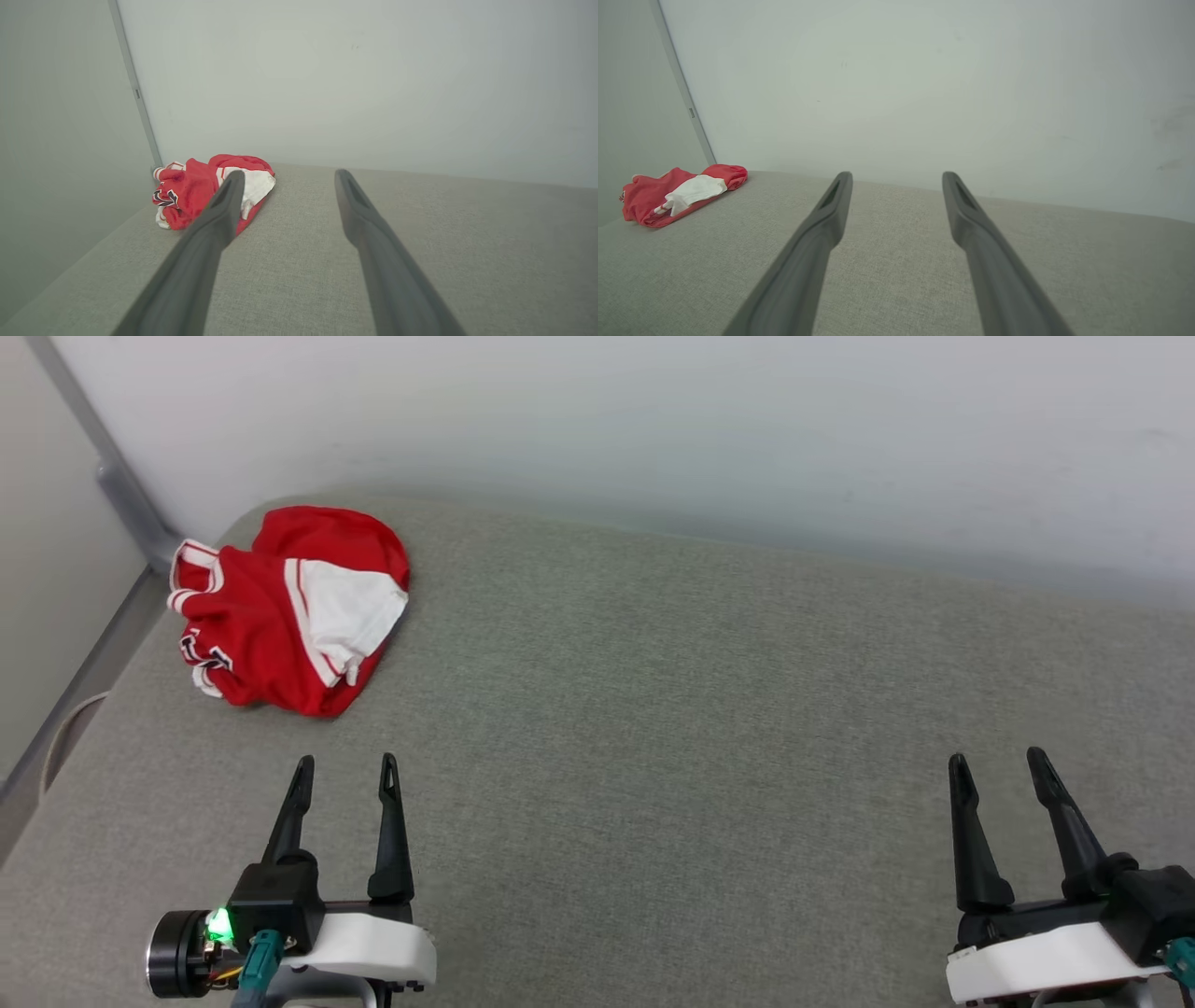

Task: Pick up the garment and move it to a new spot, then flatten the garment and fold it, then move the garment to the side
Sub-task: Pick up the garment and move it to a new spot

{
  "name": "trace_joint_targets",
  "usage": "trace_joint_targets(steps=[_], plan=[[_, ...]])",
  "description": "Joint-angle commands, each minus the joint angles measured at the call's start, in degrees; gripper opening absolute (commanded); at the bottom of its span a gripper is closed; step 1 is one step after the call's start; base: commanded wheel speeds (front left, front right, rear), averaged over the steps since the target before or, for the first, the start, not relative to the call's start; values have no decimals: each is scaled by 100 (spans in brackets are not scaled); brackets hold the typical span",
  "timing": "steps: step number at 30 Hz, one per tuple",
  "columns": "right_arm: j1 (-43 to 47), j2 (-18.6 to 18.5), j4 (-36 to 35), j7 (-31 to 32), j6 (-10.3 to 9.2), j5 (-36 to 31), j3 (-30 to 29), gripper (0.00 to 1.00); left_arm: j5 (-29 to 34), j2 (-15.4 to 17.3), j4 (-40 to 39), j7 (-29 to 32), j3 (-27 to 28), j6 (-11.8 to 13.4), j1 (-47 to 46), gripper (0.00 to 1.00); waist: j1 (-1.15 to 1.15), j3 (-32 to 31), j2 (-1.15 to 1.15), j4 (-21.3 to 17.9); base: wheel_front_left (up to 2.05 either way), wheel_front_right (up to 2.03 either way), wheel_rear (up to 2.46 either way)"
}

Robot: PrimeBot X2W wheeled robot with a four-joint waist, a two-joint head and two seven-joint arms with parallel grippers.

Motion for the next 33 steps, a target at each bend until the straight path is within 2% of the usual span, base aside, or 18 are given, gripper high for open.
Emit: trace_joint_targets(steps=[1,21,29,33], plan=[[-16,19,-29,-13,-4,-47,18,100,-12,-10,-1,-16,43,-12,-63,100,0,33,0,209,0,0,0],[-70,19,-88,-14,-4,-196,128,100,-283,-21,-16,-16,377,37,4,100,0,152,0,1410,0,0,0],[-72,19,-80,-14,-4,-211,190,100,-329,-21,20,-16,407,20,0,100,0,153,0,1492,0,0,0],[-147,19,-112,-14,-4,-259,228,100,-395,-19,35,-16,467,-82,-215,100,0,243,0,1425,0,0,0]])
